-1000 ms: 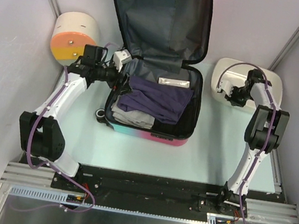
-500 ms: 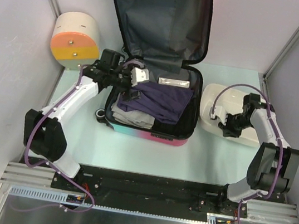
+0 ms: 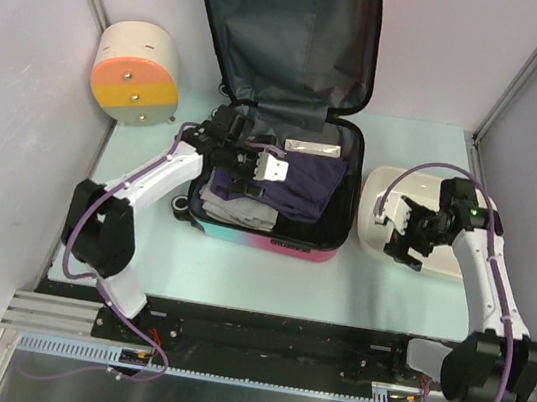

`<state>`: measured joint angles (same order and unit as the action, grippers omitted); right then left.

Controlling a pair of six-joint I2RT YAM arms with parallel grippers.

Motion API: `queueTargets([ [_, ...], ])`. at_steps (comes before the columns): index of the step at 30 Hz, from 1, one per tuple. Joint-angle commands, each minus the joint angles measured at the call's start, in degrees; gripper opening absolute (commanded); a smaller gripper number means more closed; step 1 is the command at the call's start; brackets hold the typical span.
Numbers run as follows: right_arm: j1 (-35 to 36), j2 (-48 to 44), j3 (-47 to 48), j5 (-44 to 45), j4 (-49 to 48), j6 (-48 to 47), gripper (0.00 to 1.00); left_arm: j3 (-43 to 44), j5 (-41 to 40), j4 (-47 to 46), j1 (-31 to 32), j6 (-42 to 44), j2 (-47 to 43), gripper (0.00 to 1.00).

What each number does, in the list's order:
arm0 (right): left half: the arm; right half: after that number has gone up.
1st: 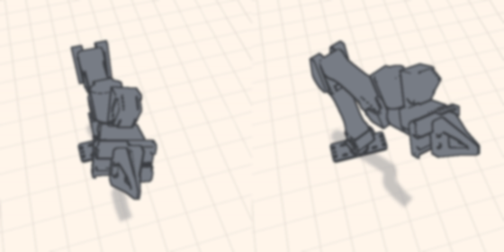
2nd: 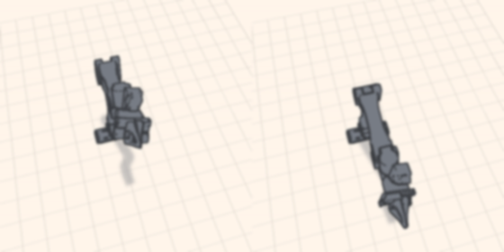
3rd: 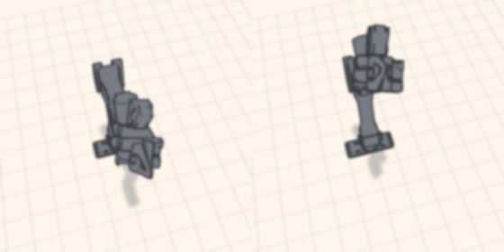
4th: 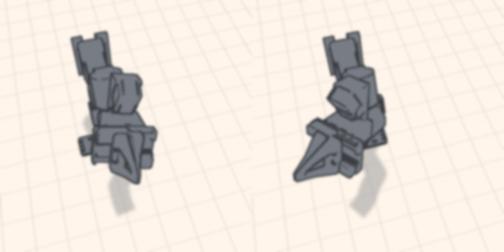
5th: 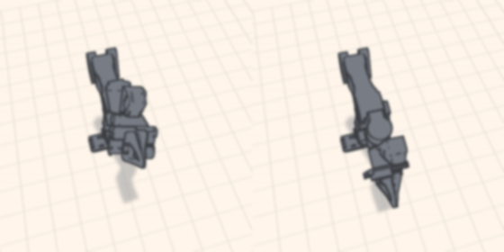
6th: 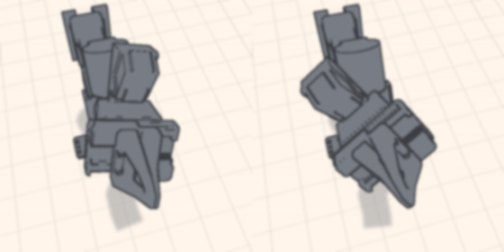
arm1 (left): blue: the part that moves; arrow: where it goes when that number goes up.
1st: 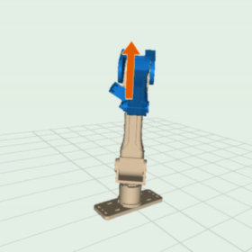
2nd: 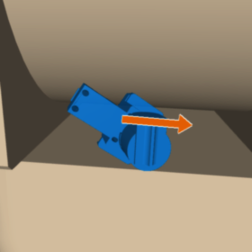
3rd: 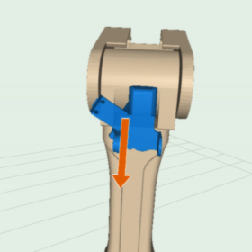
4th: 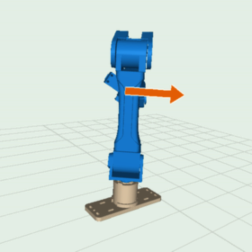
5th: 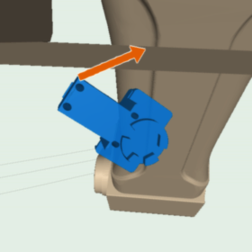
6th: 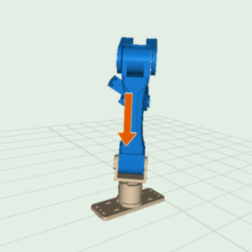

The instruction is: Open, take out, and arrange the luggage

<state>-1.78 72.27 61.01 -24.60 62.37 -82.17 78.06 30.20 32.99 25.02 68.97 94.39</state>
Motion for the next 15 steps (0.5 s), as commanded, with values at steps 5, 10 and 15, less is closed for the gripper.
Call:
queueTargets([
  [5, 7.57, -3.63, 6.75, -9.15, -16.97, 30.54, 0.95, 4.90, 1.53, 4.00, 0.30, -4.36, 3.70, 1.00],
  [10, 14.69, 3.29, 8.42, -11.61, -29.82, 52.06, 0.95, 7.71, 4.60, 9.19, 0.21, -10.59, 4.49, 1.00],
  [15, 20.67, 10.60, 8.59, -14.24, -48.54, 63.79, 0.95, 6.23, 7.42, 12.44, 0.12, -12.19, 2.56, 1.00],
])
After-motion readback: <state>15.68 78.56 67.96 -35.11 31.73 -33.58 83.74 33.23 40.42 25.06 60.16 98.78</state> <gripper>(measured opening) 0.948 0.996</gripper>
